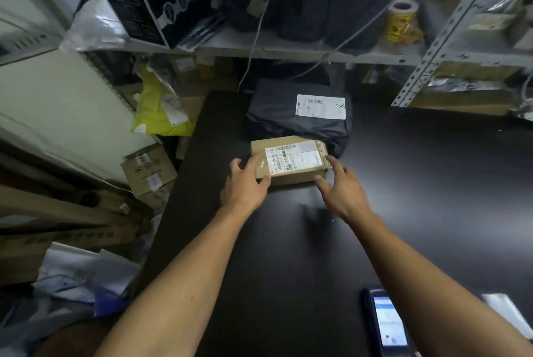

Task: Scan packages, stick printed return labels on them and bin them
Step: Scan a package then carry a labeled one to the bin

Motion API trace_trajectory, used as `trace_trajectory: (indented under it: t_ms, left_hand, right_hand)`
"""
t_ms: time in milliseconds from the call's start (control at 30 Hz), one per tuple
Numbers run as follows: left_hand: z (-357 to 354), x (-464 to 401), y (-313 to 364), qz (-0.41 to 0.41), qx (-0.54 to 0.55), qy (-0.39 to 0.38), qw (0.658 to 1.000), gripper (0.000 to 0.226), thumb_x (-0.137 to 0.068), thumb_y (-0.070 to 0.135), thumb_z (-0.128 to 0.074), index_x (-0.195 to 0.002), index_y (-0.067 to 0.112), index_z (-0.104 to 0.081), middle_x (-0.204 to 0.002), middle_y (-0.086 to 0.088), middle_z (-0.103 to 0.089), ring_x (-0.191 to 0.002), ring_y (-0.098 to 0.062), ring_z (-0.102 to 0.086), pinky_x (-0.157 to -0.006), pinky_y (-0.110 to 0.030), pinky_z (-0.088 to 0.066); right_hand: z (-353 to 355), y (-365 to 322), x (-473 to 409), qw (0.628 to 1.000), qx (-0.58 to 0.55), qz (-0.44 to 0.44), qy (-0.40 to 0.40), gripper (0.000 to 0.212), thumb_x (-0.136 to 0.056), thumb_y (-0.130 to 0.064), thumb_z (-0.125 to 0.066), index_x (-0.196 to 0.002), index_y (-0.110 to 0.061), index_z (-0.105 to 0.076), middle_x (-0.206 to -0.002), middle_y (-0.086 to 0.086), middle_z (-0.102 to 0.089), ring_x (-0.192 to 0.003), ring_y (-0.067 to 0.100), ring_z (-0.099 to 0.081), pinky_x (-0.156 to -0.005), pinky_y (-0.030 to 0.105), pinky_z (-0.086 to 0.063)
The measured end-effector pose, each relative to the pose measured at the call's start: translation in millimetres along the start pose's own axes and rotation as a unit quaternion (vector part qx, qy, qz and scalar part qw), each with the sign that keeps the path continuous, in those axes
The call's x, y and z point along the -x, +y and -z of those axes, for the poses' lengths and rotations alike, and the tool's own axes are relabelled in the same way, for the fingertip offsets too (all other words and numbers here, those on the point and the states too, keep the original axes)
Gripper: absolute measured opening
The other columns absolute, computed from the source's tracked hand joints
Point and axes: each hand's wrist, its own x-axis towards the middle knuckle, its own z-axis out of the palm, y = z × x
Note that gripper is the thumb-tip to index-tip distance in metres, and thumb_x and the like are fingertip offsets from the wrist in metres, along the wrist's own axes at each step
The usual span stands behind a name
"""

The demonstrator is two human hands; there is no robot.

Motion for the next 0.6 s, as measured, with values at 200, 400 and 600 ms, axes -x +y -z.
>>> trace_trajectory:
  t_ms: [200, 400, 600]
  left_hand:
    - [-23.3, -53.6, 5.4, 0.046, 0.092, -0.003, 0.995, 0.071, -0.092, 0.056, -0.057, -0.152, 0.046, -0.022, -0.161, -0.013, -0.015, -0.136, -0.037, -0.041, -0.106, -0.043, -0.038]
    - [-50.1, -73.3, -2.6, 0.039, 0.194, -0.021, 0.98, 0.083, -0.089, 0.051, -0.066, -0.151, 0.054, -0.01, -0.148, -0.01, -0.044, -0.137, -0.031, -0.04, -0.113, -0.046, -0.035]
    - [-53.6, -72.2, -7.5, 0.033, 0.228, -0.027, 0.973, 0.085, -0.09, 0.048, -0.067, -0.151, 0.055, -0.009, -0.152, -0.007, -0.039, -0.139, -0.026, -0.039, -0.115, -0.046, -0.034]
  right_hand:
    - [-14.7, 0.7, -52.2, 0.998, -0.062, -0.015, -0.014, 0.055, -0.1, -0.044, -0.048, -0.15, -0.033, -0.029, -0.142, 0.017, -0.044, -0.126, 0.035, -0.048, -0.102, 0.039, -0.039]
    - [-34.8, 9.0, -63.3, 0.992, -0.129, -0.009, 0.011, 0.059, -0.095, -0.042, -0.058, -0.147, -0.037, -0.031, -0.139, 0.011, -0.051, -0.123, 0.032, -0.051, -0.099, 0.04, -0.041]
    - [-38.1, 12.8, -65.3, 0.992, -0.128, -0.006, 0.0, 0.06, -0.096, -0.042, -0.057, -0.148, -0.037, -0.028, -0.14, 0.011, -0.051, -0.124, 0.032, -0.051, -0.099, 0.039, -0.041]
